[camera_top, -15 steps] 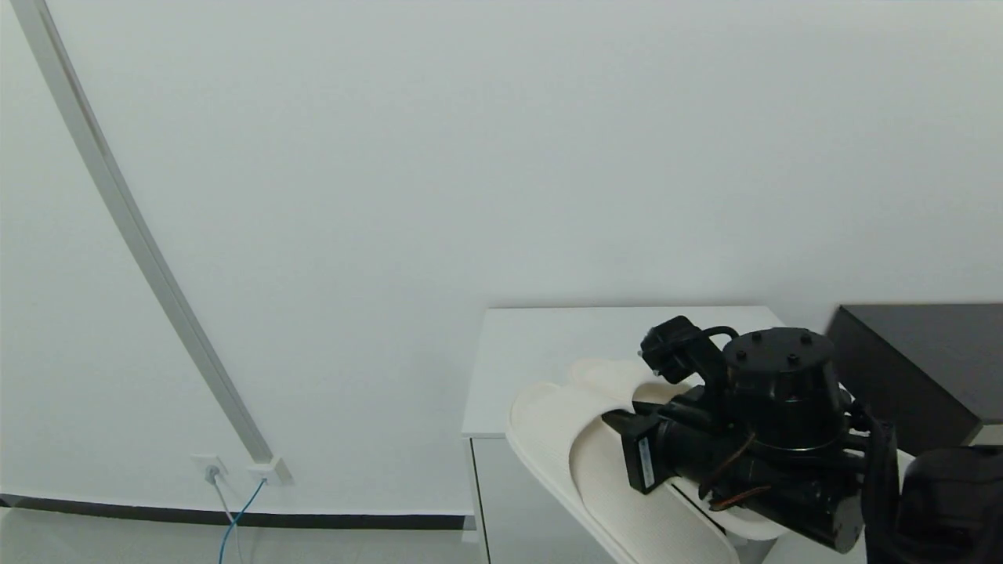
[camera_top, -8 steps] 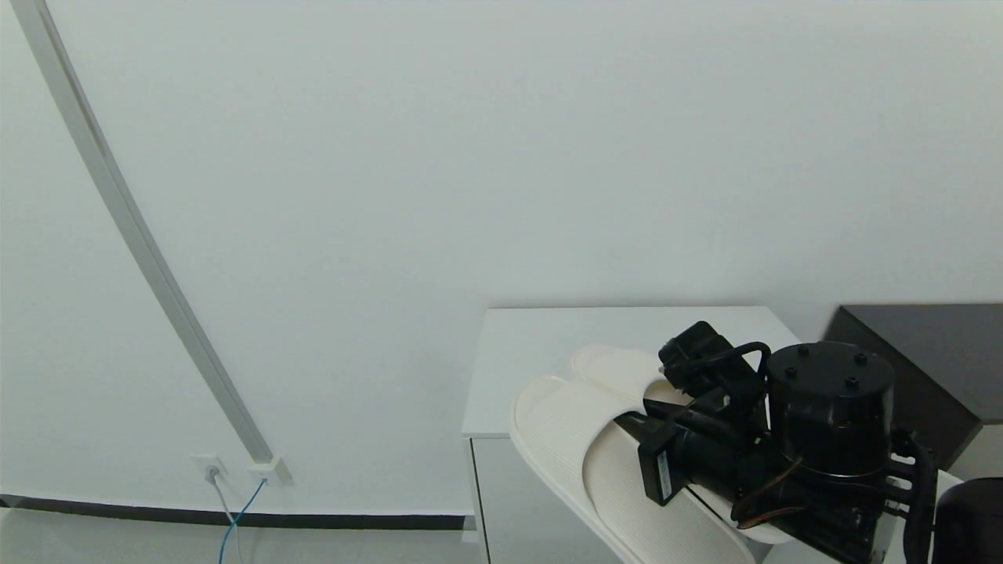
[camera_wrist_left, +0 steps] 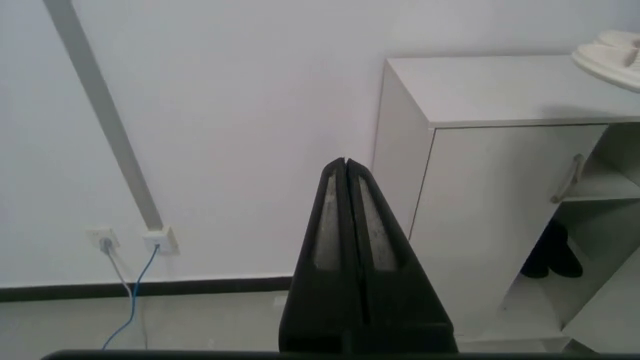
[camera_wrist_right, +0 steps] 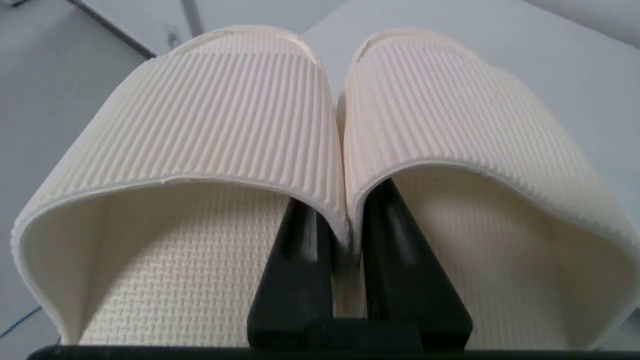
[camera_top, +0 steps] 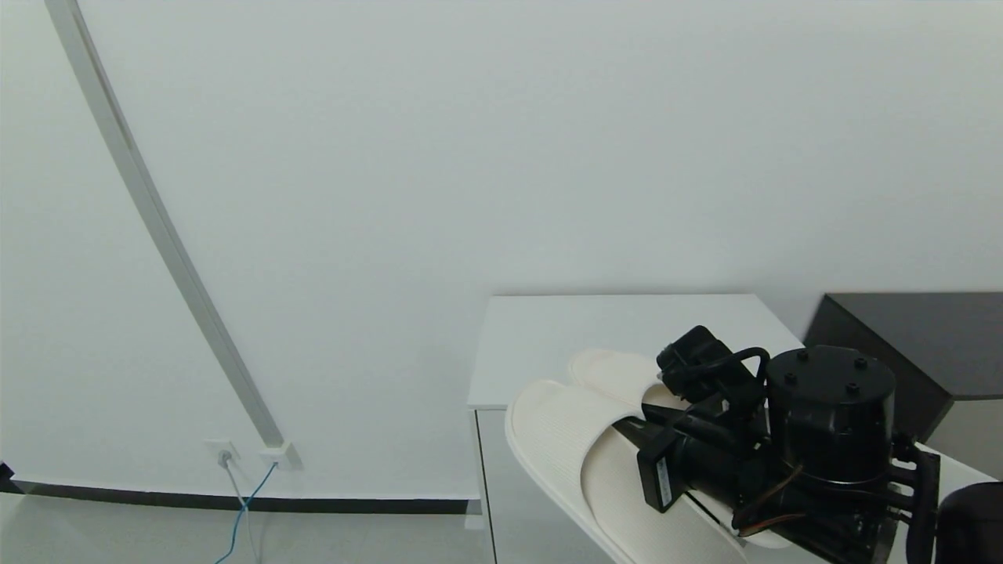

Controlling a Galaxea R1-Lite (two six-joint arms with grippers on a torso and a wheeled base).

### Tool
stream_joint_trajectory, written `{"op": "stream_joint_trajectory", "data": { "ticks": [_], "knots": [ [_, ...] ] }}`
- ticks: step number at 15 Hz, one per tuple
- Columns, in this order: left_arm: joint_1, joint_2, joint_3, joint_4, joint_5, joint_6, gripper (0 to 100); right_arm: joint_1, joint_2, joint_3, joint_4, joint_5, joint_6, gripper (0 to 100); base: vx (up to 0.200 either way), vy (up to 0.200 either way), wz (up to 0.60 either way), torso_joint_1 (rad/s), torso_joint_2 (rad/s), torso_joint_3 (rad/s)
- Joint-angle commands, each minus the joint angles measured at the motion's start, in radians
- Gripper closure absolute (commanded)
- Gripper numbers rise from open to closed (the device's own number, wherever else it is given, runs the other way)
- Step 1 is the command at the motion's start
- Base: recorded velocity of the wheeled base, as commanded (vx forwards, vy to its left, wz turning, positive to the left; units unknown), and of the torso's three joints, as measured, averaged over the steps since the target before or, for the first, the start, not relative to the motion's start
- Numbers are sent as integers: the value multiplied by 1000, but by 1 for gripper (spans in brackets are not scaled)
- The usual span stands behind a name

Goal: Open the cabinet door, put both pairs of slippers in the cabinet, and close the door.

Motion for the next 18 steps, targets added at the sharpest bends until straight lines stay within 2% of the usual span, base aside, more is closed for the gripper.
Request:
{"op": "stream_joint_trajectory", "data": {
  "ticks": [1, 14, 18],
  "knots": [
    [0, 0, 0, 0, 0, 0, 100, -1, 4, 0, -1, -1, 0, 100, -200, 0, 0, -2, -2, -2],
    [0, 0, 0, 0, 0, 0, 100, 2, 11, 0, 3, -1, 0, 100, 0, 0, 0, 0, 0, 0],
    [0, 0, 0, 0, 0, 0, 100, 2, 11, 0, 3, -3, 0, 100, 0, -200, 0, 2, 1, 5]
  ]
}}
